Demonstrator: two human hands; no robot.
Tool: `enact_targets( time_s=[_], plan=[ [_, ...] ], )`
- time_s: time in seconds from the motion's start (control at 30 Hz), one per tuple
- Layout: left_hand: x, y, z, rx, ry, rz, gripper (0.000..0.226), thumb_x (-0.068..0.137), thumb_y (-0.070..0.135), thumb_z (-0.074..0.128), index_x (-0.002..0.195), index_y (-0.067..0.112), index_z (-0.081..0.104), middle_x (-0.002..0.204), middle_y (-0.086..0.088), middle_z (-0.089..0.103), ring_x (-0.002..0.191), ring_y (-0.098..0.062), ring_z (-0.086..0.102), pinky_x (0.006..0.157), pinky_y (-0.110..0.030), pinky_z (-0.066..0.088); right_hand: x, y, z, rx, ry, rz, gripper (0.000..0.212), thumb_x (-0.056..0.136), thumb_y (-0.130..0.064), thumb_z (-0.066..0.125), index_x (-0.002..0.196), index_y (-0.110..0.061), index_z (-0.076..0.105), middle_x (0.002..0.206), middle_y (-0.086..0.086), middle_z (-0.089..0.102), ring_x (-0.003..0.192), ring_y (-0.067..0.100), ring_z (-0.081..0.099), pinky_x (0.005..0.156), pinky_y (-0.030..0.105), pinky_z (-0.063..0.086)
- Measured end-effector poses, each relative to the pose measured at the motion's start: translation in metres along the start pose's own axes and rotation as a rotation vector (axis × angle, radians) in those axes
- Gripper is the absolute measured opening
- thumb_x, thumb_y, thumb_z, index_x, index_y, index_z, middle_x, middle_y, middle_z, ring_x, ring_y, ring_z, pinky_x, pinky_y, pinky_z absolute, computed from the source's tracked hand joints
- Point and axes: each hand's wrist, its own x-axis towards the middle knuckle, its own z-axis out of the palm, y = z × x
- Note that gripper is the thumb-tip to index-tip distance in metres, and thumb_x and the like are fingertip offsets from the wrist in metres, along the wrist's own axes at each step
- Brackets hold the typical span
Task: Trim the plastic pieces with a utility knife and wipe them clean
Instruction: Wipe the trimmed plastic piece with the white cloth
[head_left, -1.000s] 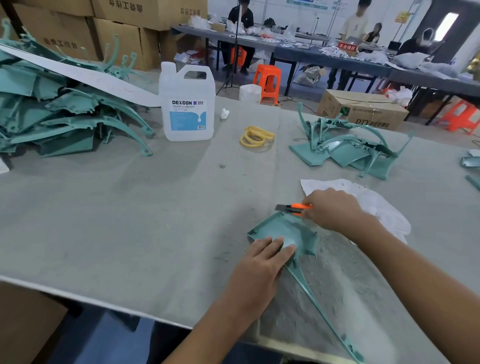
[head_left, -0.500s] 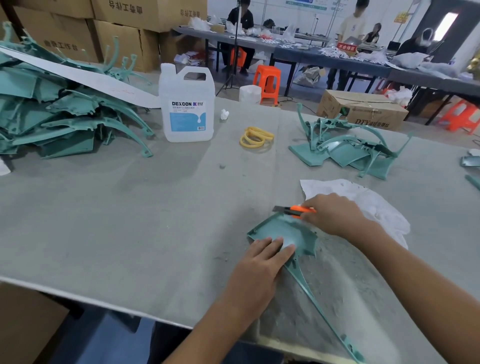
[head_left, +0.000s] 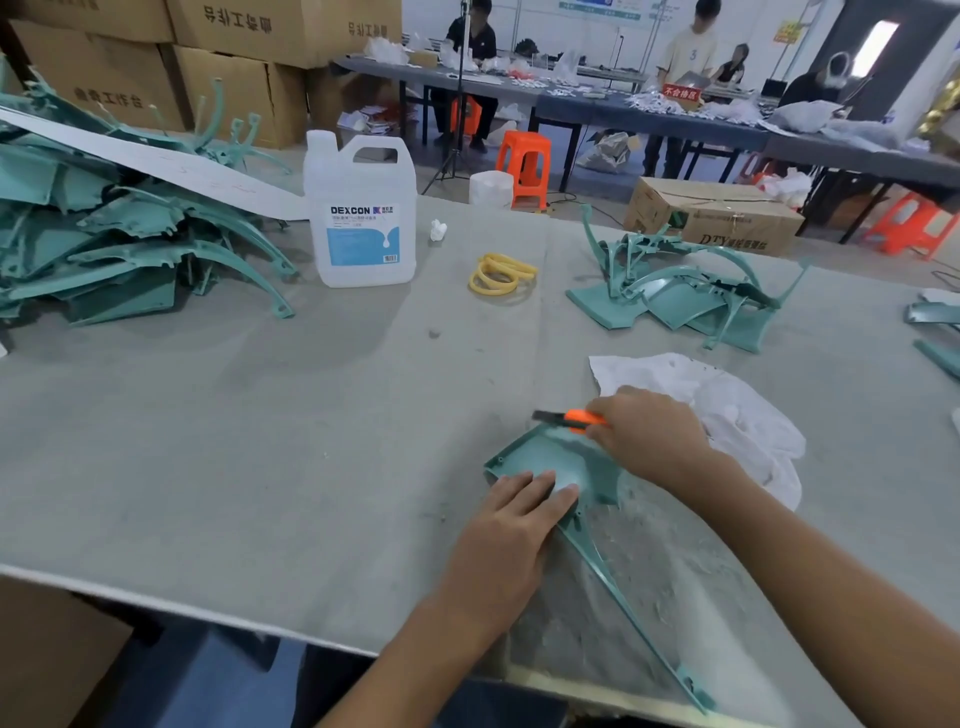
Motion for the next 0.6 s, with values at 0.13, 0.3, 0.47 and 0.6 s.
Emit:
enact_targets(
  time_s=[0.13, 0.3, 0.47, 0.6],
  plan=[
    [0.0, 0.005, -0.004, -0.011, 0.045, 0.016, 0.057, 0.089, 0.002, 0.062, 0.142, 0.021, 0.057, 0.145, -0.003, 0.057, 0.135, -0.026, 0.051, 0.117, -0.036, 0.035, -0.012, 0.032, 0.013, 0.209, 0.005, 0.09, 0.023, 0.1, -0.041, 0.052, 0.105, -0.027, 0.069, 0.093, -0.003, 0.064, 0.087, 0.02, 0.062, 0.078, 0.036, 0.052],
    [0.001, 0.004, -0.008, -0.052, 0.099, -0.038, 0.05, 0.091, 0.008, 0.061, 0.138, 0.024, 0.061, 0.141, 0.0, 0.06, 0.131, -0.021, 0.054, 0.114, -0.027, 0.034, -0.055, 0.046, 0.043, 0.59, 0.134, 0.207, 0.016, 0.096, -0.047, 0.061, 0.11, -0.041, 0.056, 0.087, -0.016, 0.064, 0.076, 0.003, 0.057, 0.066, 0.033, 0.042],
    [0.004, 0.001, -0.024, -0.163, 0.243, -0.176, 0.043, 0.099, 0.015, 0.06, 0.14, 0.026, 0.059, 0.139, 0.008, 0.061, 0.125, -0.014, 0.058, 0.106, -0.029, 0.046, -0.077, 0.056, 0.067, 0.69, 0.178, 0.315, 0.012, 0.096, -0.035, 0.066, 0.097, -0.031, 0.054, 0.088, -0.009, 0.066, 0.083, 0.018, 0.061, 0.068, 0.035, 0.041],
    [0.021, -0.011, -0.051, -0.456, 0.413, -0.421, 0.034, 0.098, 0.047, 0.054, 0.106, 0.018, 0.069, 0.084, 0.021, 0.069, 0.078, -0.002, 0.064, 0.071, -0.02, 0.051, -0.079, 0.061, 0.071, 0.454, 0.236, 0.293, 0.01, 0.094, -0.034, 0.067, 0.095, -0.025, 0.071, 0.101, 0.0, 0.066, 0.103, 0.028, 0.059, 0.087, 0.039, 0.044]
  ],
)
